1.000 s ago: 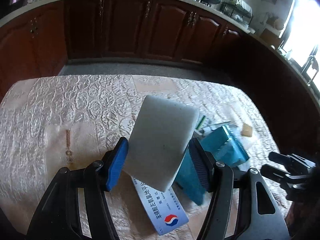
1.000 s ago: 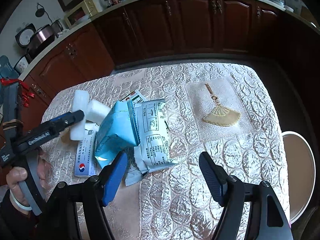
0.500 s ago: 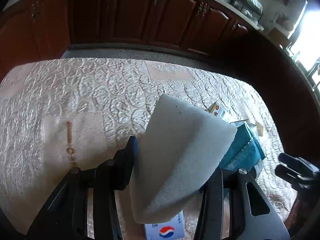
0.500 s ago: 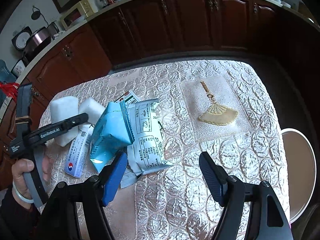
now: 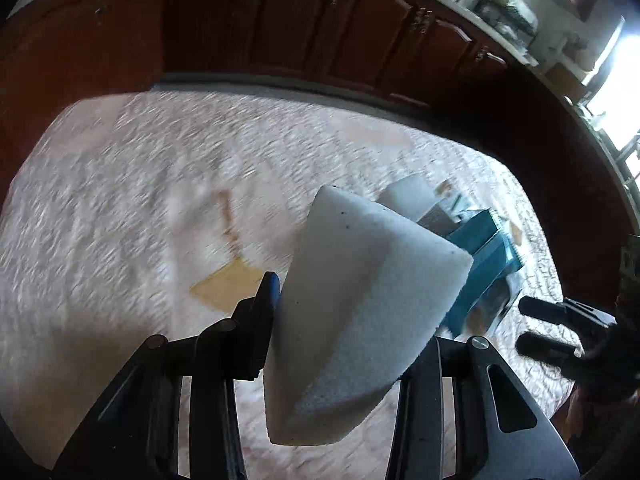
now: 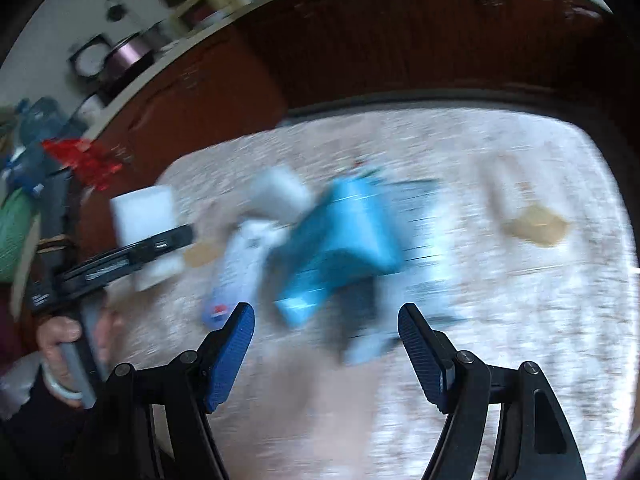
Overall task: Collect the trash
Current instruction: 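Grasp the white sponge with the left gripper while the right gripper grasps the white medicine box, then carry the sponge and medicine box over the white bucket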
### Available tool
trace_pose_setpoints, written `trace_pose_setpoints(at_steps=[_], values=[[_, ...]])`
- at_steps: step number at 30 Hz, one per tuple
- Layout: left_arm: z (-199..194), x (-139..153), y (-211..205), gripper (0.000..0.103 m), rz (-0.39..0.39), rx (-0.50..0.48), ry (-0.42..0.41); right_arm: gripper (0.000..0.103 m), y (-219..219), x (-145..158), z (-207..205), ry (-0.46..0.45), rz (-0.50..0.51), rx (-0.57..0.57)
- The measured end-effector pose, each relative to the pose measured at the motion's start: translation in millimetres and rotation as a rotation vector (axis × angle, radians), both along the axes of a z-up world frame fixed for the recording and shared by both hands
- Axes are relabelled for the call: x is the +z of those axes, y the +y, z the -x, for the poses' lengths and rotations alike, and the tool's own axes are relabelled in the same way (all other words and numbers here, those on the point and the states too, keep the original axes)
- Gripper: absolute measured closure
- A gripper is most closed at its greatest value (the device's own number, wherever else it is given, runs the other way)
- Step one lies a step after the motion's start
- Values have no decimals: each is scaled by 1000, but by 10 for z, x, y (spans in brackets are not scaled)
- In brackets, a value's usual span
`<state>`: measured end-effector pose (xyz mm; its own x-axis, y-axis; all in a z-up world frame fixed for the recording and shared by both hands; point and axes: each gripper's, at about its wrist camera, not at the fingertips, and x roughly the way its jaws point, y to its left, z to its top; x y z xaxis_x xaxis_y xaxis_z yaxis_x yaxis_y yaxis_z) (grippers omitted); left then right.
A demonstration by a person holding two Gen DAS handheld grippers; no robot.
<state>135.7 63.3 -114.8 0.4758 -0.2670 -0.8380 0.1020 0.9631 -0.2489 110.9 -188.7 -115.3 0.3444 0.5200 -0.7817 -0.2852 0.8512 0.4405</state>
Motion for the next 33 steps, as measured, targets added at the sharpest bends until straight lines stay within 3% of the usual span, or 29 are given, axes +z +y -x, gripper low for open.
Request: trace_pose_setpoints(at_steps=[6,15,16,19,33], values=[[200,-3,375,66,-21,68,33,34,724,-141,-106,19,38,102],[327,-60,500,66,-52,128,30,34,1356,-488,-426,59,183,22],[318,-65,487,66,-53,130,28,39,1386,-528,-433,59,215,14],[282,-78,447,66,-50,131,27,49,1379,-548,-415,43,226,3],[434,179,11,66,-32,77,-26,52,733,70,136,-60,58,56]])
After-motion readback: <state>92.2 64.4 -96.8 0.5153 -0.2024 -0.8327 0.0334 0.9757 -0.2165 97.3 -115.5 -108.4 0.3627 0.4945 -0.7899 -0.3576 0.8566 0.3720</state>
